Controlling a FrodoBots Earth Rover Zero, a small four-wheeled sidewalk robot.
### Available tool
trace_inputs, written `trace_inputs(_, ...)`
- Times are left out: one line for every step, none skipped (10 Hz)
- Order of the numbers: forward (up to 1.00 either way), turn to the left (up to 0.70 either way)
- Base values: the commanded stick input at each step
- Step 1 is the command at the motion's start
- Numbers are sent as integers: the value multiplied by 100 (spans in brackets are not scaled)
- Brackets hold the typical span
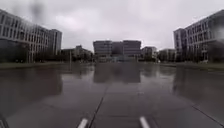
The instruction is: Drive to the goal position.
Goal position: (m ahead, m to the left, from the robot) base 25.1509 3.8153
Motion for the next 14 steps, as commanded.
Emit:
trace_inputs(100, 0)
trace_inputs(100, 0)
trace_inputs(100, 0)
trace_inputs(100, 0)
trace_inputs(100, 0)
trace_inputs(100, 0)
trace_inputs(100, 0)
trace_inputs(100, 0)
trace_inputs(100, 0)
trace_inputs(100, 0)
trace_inputs(100, 0)
trace_inputs(100, 0)
trace_inputs(100, 0)
trace_inputs(100, 0)
